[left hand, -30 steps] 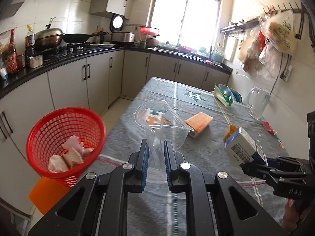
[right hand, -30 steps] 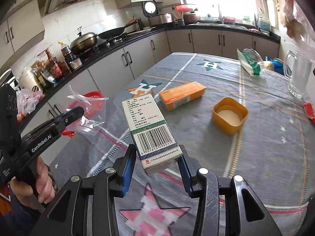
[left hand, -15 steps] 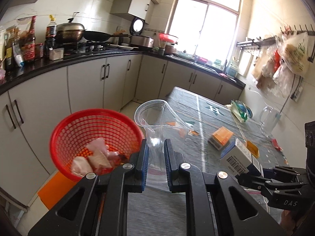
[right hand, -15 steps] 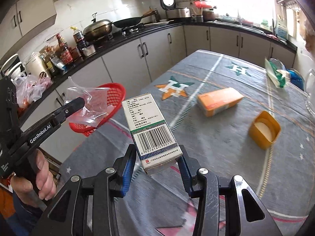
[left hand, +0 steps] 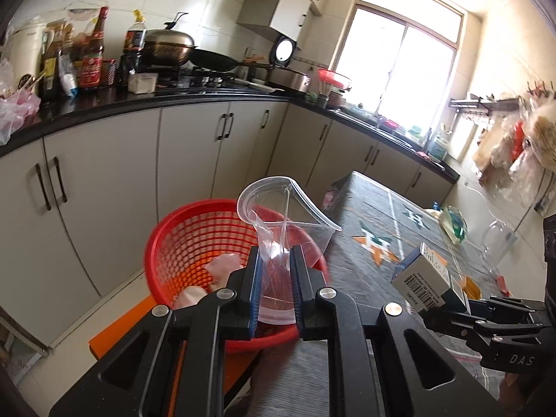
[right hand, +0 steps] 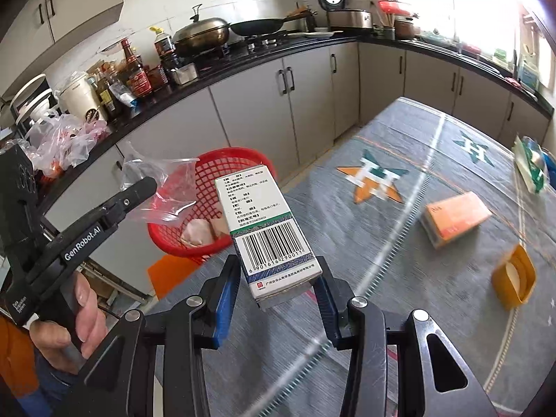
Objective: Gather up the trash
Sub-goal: 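Open both grippers to drop the cup and medicine box into the basket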
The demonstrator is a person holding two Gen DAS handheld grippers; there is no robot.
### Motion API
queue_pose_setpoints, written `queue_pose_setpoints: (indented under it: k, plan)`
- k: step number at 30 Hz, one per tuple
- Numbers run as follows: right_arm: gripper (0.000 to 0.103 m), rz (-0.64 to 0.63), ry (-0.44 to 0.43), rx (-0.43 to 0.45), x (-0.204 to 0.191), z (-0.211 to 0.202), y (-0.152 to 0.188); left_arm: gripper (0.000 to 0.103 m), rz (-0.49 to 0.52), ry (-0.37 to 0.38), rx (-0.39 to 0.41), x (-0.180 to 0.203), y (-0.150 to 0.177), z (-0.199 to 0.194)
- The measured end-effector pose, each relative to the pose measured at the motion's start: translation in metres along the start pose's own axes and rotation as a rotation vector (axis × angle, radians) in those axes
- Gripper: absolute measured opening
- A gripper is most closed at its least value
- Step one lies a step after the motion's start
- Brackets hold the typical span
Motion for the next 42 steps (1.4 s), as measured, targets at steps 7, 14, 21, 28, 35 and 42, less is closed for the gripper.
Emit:
queue_pose_setpoints:
  k: [7,14,21,28,35,42]
  plan:
    - [0.046,-0.004,-0.031,-0.021,-0.019,0.021,-0.02,0.015,-0.029,-0.028,-0.008,-0.021,-0.004,0.009]
    - [0.046,0.006,-0.06,-0.042,-0.031,0.039,-0.036,0.015,-0.062,-0.049,-0.018,-0.041,-0.008,0.019]
    - [0.046,0.029,-0.087,-0.074,-0.037,0.063,-0.045,0.015,-0.075,-0.075,-0.037,-0.056,-0.01,0.03]
    - [0.046,0.045,-0.097,-0.096,-0.04,0.084,-0.05,0.015,-0.075,-0.087,-0.055,-0.061,-0.008,0.042]
    - [0.046,0.072,-0.103,-0.117,-0.036,0.101,-0.052,0.015,-0.06,-0.087,-0.072,-0.059,-0.005,0.051]
    - [0.049,0.091,-0.102,-0.115,-0.035,0.108,-0.054,0.036,-0.055,-0.096,-0.051,-0.058,-0.006,0.047]
Point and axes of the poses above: each gripper's, at about its wrist camera, not at the fingertips, and z roughly the way its jaws point, x to its right, y to its underside, the point moved 5 cm from there along z, roughly the way its jaws point, and after that the axes turned 2 degrees about -z, right-handed, at the moved point
